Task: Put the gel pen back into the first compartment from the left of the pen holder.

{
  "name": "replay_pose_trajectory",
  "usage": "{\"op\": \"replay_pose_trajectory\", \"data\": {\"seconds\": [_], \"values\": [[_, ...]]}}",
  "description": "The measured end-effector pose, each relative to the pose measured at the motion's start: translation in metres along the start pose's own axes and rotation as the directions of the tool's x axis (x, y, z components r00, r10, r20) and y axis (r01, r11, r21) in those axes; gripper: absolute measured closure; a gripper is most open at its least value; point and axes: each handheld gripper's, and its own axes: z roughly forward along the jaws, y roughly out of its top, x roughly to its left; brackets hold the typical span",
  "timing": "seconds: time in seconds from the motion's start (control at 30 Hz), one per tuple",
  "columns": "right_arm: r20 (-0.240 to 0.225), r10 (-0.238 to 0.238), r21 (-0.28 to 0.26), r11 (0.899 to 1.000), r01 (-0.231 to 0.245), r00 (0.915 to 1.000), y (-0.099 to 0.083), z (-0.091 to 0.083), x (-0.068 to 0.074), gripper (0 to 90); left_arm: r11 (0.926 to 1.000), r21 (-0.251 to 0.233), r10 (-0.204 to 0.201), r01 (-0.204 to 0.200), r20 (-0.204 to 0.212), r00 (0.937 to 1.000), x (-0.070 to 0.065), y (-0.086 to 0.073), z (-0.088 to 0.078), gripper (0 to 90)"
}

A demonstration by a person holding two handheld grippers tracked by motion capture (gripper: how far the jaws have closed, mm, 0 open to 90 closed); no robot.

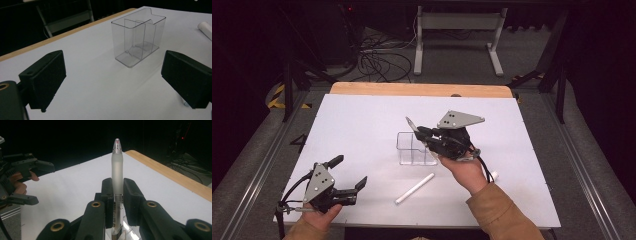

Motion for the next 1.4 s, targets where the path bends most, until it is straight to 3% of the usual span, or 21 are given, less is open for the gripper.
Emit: {"op": "replay_pose_trajectory", "data": {"seconds": [0.87, 1.4], "values": [[-0.002, 0.002, -0.012, 1.0, -0.002, 1.0, 0.011, 0.055, 0.002, 79.9, 1.0, 0.0, -0.006, 0.006, 0.005, 1.0, 0.0, 0.0, 0.0, 6.6], [0.028, -0.003, -0.032, 0.999, 0.004, 0.9996, 0.008, 0.082, -0.001, 79.5, 1.0, 0.001, -0.005, 0.005, 0.005, 1.0, 0.001, -0.001, 0.0, 6.6]]}}
